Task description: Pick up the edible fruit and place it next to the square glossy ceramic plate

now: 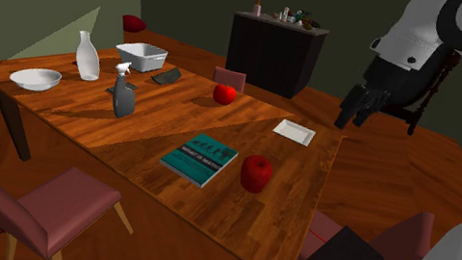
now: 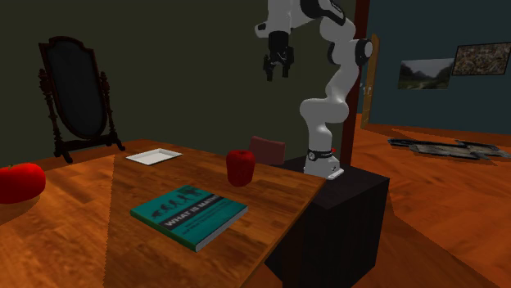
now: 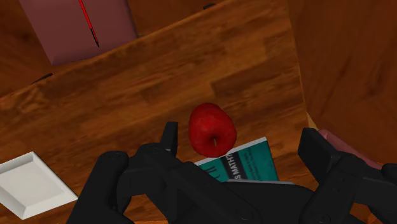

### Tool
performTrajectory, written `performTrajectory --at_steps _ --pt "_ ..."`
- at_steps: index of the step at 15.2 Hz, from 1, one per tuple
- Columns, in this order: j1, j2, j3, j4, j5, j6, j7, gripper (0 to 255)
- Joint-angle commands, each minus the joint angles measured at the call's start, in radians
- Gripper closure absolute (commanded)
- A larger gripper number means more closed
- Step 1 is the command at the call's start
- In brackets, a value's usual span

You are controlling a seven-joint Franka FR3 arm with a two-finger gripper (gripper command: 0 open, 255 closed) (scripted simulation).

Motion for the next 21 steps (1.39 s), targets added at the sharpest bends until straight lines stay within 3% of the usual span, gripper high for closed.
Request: performTrajectory --at_steps 1,12,21 --pt "0.000 0.000 0.000 0.000 0.000 0.000 0.000 0" --pt "-0.046 0.262 0.154 -0.088 -0.019 0.380 0.209 0" --pt "-0.111 0.581 0.260 -0.019 -0.139 0.631 0.435 0"
